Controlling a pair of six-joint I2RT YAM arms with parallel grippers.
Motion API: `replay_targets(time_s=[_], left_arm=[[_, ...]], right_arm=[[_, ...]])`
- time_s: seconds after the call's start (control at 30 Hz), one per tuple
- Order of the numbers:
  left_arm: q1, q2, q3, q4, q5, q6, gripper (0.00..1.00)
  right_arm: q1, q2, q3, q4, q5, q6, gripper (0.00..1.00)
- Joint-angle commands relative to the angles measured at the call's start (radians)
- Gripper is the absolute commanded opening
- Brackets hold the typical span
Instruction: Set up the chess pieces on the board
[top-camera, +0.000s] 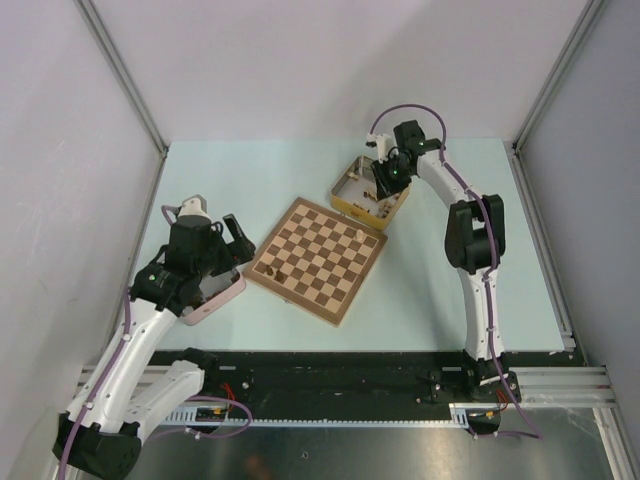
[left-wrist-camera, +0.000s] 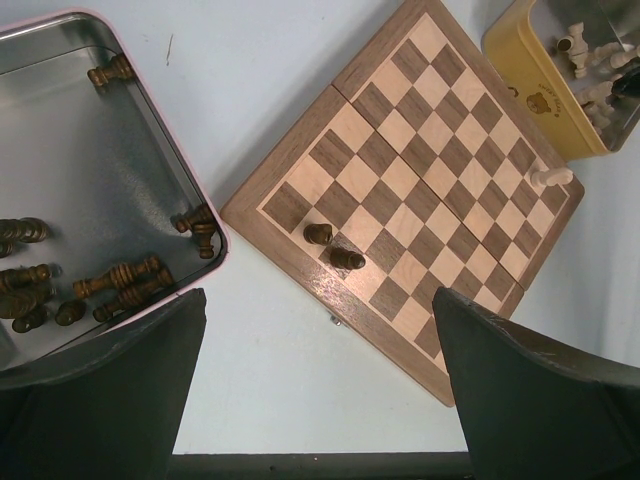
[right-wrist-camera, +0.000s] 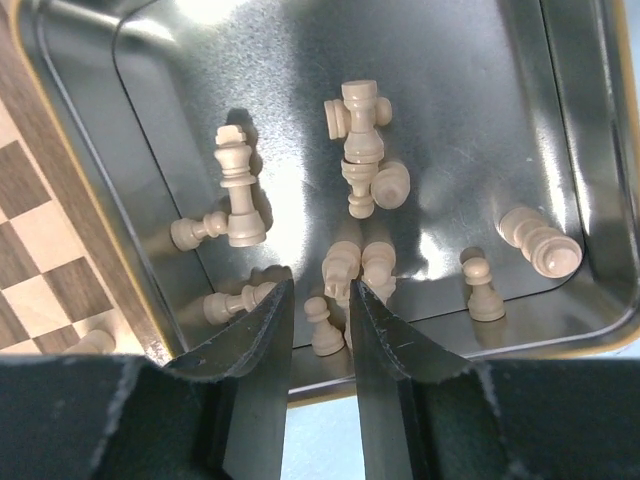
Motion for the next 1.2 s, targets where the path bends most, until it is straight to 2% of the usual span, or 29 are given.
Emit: replay_targets(time_s=[0.0,0.43,0.73,0.97,1.17], left_arm=[[0.007,-0.014,-0.007,0.020,0.005,-0.013,1.00],[0.007,-0.019,-0.009,0.020,0.006,-0.014,1.00],[0.009,-0.004,0.000,0.020,0.011,-0.010,1.00],[0.009,-0.003,0.008,0.023,0.012,-0.011,1.00],[0.009,-0.011,0.008,0.022,0.012,-0.008,1.00]], right_arm=[[0.003,0.019,0.034,-0.010,0.026,-0.016,0.33],[0.002,0.042,0.031,-0.007,0.021,-0.012,0.29],[0.002,0.042,0.022,-0.009,0.019,-0.012,0.19],[0.000,0.022,0.011,0.010,0.019,-0.012,0.04],[-0.006,-0.024,-0.007,0.037,0.006,-0.015,0.00]])
